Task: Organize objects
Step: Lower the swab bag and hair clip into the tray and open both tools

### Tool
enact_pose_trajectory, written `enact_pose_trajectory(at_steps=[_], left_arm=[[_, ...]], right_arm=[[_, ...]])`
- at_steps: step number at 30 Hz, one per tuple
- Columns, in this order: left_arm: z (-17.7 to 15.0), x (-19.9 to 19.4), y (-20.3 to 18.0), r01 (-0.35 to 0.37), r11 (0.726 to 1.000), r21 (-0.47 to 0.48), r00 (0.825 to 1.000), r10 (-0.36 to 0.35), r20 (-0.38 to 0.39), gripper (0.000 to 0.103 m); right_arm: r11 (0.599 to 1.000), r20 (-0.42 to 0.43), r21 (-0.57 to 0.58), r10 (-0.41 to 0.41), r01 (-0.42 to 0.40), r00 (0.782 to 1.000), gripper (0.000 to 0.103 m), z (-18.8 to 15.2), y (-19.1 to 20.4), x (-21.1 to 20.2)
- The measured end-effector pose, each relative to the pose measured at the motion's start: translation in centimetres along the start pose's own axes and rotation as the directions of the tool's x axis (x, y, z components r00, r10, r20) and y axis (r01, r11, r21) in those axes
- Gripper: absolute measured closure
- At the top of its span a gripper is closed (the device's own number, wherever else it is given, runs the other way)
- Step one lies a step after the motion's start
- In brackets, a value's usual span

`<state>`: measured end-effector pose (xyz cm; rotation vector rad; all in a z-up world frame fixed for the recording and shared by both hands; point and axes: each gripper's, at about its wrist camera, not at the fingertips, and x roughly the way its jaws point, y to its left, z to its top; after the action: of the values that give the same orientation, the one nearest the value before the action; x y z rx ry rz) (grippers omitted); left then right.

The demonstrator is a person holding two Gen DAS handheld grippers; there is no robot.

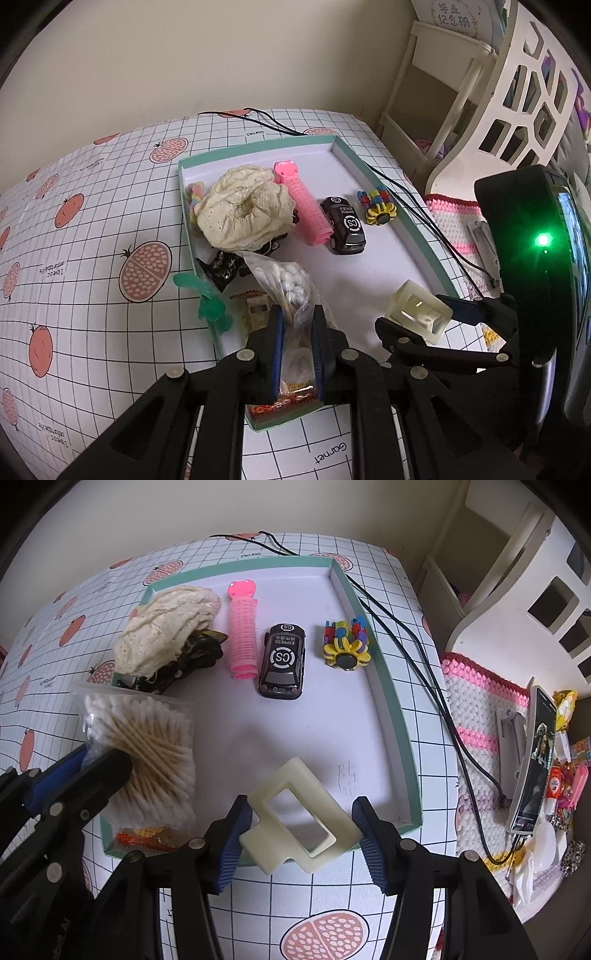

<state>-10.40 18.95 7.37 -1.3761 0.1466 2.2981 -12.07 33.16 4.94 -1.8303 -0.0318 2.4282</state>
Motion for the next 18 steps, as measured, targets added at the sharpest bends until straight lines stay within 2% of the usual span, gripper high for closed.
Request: enact_pose_trajectory(at_steps=[18], left_arm=[[-0.1, -1.9, 0.8, 0.026, 1.0, 0.011, 0.999, -0.026, 0.04, 0.088]], right_arm=[[1.0, 0.017, 0.01, -0.003, 0.003, 1.0, 0.039, -0.7, 0.1, -0.7]])
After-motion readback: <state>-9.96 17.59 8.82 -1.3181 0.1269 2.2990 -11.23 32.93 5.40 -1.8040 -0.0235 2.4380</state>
